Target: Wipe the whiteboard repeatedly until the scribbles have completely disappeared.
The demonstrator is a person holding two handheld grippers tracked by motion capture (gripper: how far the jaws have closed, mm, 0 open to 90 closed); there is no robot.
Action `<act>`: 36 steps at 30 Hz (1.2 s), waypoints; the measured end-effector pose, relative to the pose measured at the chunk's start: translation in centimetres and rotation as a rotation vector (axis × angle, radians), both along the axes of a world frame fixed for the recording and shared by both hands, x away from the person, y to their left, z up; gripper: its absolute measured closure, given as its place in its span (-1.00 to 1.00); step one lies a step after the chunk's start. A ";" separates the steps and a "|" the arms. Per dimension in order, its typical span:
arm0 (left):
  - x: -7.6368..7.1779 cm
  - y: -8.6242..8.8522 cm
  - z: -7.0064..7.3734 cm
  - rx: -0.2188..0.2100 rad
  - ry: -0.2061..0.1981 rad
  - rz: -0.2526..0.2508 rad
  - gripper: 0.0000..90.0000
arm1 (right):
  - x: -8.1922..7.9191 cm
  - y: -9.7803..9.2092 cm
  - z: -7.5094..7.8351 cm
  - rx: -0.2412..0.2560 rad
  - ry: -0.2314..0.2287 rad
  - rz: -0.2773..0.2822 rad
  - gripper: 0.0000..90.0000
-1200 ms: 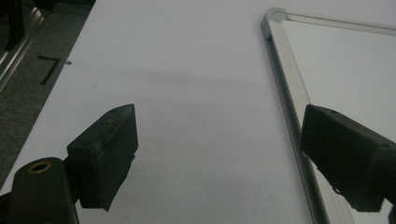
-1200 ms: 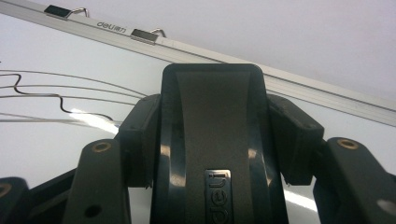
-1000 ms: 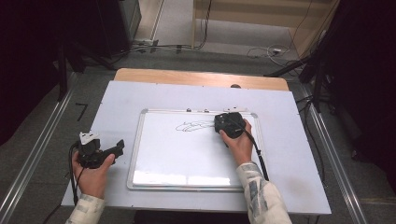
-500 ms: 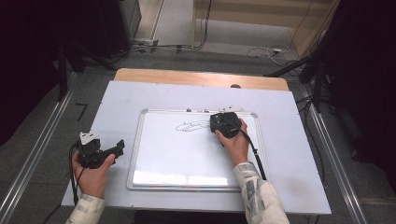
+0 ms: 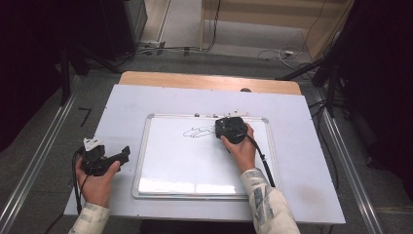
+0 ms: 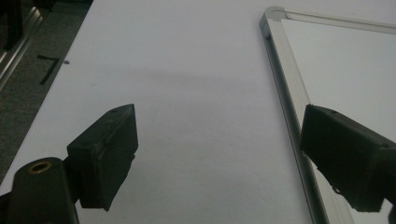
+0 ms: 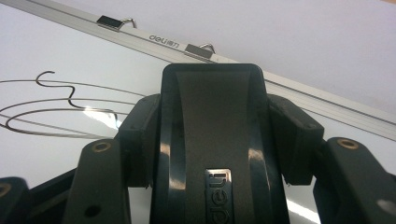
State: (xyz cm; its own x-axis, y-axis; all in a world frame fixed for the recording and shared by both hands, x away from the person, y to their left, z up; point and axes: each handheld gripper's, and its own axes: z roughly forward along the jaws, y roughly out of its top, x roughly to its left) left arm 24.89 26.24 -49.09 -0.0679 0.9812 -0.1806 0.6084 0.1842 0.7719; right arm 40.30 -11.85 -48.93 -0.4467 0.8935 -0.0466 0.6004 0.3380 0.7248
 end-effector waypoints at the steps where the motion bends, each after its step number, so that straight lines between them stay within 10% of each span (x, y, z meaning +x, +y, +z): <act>1: 0.0 0.0 0.0 -0.001 0.000 -0.001 -0.72 | 0.0 0.1 0.0 0.001 0.001 0.001 -0.12; 36: -0.1 0.1 0.1 -0.007 -0.002 0.001 -0.72 | 0.0 3.1 0.0 -0.012 0.001 0.071 -0.12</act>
State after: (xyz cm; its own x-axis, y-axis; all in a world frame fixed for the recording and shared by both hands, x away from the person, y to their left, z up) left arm 24.82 26.33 -49.03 -0.0685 0.9798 -0.1879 0.6065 0.1904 0.7719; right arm 40.31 -8.73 -48.97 -0.5090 0.8589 -0.0568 0.5753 0.3886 0.7197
